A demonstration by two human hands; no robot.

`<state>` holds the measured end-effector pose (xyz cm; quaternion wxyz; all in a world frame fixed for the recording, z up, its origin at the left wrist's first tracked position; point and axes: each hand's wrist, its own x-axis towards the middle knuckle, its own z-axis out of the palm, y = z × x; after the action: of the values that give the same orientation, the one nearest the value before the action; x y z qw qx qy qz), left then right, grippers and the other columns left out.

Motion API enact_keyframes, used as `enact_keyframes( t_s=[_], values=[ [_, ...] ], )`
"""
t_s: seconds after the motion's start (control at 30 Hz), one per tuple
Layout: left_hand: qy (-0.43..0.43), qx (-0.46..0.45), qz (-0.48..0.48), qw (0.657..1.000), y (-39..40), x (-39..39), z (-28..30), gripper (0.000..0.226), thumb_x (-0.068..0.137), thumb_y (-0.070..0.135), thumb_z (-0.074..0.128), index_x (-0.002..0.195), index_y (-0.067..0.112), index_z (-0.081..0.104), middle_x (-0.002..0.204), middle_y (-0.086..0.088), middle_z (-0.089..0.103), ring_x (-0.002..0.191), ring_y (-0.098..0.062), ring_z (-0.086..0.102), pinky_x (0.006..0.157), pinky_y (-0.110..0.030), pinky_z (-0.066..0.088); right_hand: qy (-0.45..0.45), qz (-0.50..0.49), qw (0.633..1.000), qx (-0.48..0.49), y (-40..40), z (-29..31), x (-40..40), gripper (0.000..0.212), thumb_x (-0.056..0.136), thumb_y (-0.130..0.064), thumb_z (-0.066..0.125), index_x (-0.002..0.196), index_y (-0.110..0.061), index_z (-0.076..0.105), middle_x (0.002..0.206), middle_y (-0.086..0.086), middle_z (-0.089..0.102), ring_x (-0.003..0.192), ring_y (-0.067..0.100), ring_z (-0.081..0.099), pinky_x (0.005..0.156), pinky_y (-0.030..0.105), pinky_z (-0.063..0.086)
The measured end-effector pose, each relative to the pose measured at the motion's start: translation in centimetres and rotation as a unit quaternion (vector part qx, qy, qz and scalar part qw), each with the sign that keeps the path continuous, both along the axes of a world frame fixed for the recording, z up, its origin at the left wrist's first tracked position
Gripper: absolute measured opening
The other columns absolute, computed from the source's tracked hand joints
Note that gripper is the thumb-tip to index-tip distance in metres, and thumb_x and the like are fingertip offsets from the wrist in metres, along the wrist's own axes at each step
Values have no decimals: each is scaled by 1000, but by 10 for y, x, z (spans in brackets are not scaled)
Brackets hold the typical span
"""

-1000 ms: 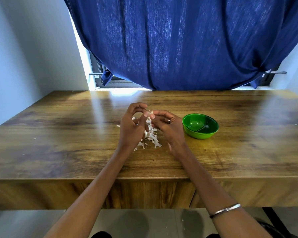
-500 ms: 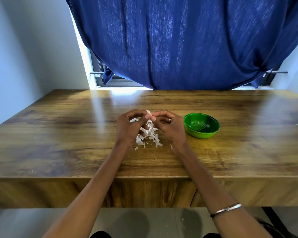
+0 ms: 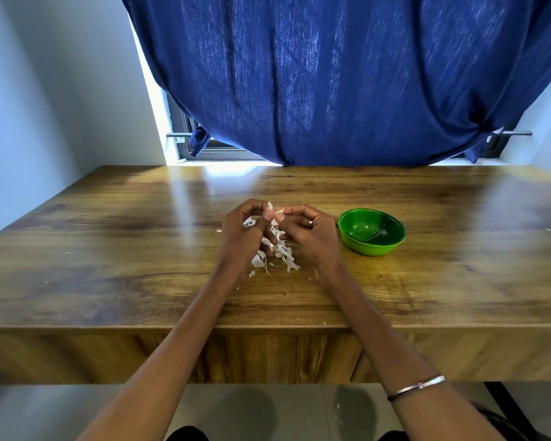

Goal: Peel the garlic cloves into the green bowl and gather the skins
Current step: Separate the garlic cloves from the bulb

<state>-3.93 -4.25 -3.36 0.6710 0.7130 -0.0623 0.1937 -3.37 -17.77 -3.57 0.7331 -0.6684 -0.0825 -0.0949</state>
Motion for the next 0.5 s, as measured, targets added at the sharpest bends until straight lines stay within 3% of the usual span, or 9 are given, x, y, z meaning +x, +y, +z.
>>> enact_keyframes(
  t_s=[0.1,0.2,0.27,0.37,0.5],
  values=[
    [-2,18,52,999,2,0,-3,9,97,4,67,98,11,73,98,-9,74,53,-13,67,42,-29,53,-9,-22,1000,-6,0,-1,2,12,83,-8,81,90,-17,76,89,4,78,84,18,75,78,34,63],
    [-58,190,162,967,6,4,-11,35,92,-6,64,115,18,77,115,-1,72,82,-11,71,74,-26,57,-11,-28,1000,-9,1,-1,2,14,82,-10,82,94,-16,77,87,4,79,81,15,75,75,32,63],
    [-105,243,178,948,6,5,-12,35,94,-3,62,122,15,75,121,-4,67,98,-12,64,84,-22,51,-12,-36,999,0,1,-1,1,16,82,-11,82,97,-14,78,88,3,79,80,12,75,75,30,63],
    [-131,210,140,959,1,3,-7,23,101,15,63,121,15,75,111,4,72,94,-5,67,79,-11,50,-24,-48,999,-4,0,-2,2,20,81,-13,84,100,-11,79,91,2,79,84,13,76,79,33,63],
    [-97,128,100,982,1,0,-3,19,93,20,75,110,12,80,94,3,79,80,-4,75,71,-14,56,-54,-76,993,-66,0,-1,1,26,77,-24,88,98,-11,80,90,-2,79,82,7,76,77,30,63]
  ],
)
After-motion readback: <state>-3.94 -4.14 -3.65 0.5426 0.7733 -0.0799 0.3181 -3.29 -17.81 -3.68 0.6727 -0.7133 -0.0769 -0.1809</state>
